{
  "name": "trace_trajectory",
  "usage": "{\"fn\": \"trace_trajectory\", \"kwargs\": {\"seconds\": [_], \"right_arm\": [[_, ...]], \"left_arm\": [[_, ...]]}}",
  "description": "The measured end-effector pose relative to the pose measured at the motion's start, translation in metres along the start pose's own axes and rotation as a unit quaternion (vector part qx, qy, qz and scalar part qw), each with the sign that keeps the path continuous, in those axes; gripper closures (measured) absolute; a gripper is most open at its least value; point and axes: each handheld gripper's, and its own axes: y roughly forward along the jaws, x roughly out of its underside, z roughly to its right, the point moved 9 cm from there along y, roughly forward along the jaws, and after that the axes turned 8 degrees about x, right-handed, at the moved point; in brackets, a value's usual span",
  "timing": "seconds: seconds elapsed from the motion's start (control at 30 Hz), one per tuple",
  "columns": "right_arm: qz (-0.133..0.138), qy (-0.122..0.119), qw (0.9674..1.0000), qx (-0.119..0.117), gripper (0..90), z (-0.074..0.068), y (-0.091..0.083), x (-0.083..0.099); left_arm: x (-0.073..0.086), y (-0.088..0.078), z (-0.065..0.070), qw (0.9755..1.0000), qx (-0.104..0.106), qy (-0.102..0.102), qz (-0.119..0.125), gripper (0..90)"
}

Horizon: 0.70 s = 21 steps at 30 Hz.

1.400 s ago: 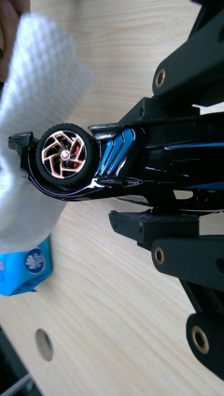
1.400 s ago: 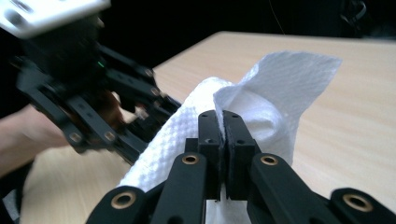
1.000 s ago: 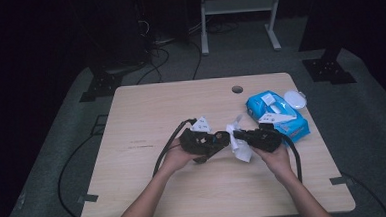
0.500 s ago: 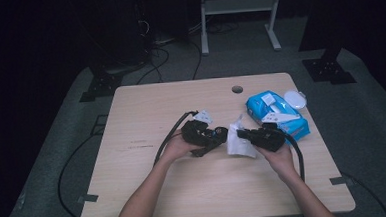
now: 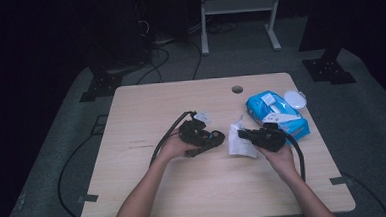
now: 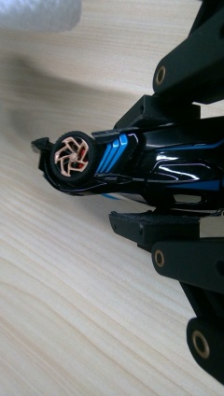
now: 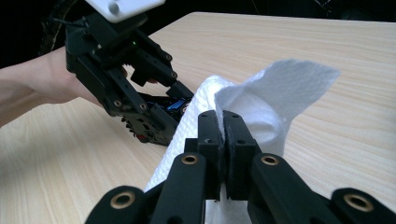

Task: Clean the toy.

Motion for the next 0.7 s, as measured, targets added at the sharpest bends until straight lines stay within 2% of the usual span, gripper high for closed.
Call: {"fn": "trace_trajectory", "kwargs": {"seconds": [0.07,0.23,0.33,0.37,0.47,0.6,0.7], "right_arm": [[0.000,0.002,1.0000,0.000,85.6,0.000,-0.001,0.000],[0.003,0.004,1.0000,-0.004,85.6,0.000,-0.001,0.000],[0.003,0.004,1.0000,-0.001,85.6,0.001,-0.002,-0.001],[0.002,0.006,1.0000,-0.001,85.5,0.001,-0.002,-0.001],[0.003,0.004,1.0000,-0.001,85.5,0.002,-0.003,-0.001],[0.001,0.000,1.0000,-0.002,85.5,0.000,-0.003,0.000],[0.000,-0.002,1.0000,-0.002,84.9,0.000,-0.002,0.001]], "left_arm": [[-0.002,-0.004,0.001,1.0000,0.003,0.003,0.008,55.9],[-0.009,-0.022,0.003,0.9985,0.018,-0.003,0.052,53.5],[-0.009,-0.031,0.002,0.9972,0.024,-0.013,0.070,51.9],[-0.008,-0.033,0.002,0.9969,0.029,-0.015,0.072,50.8],[-0.004,-0.038,-0.002,0.9965,0.026,-0.020,0.077,50.1],[0.000,-0.041,-0.009,0.9949,0.024,-0.041,0.089,49.9],[0.005,-0.039,-0.012,0.9954,0.019,-0.046,0.082,49.0]]}}
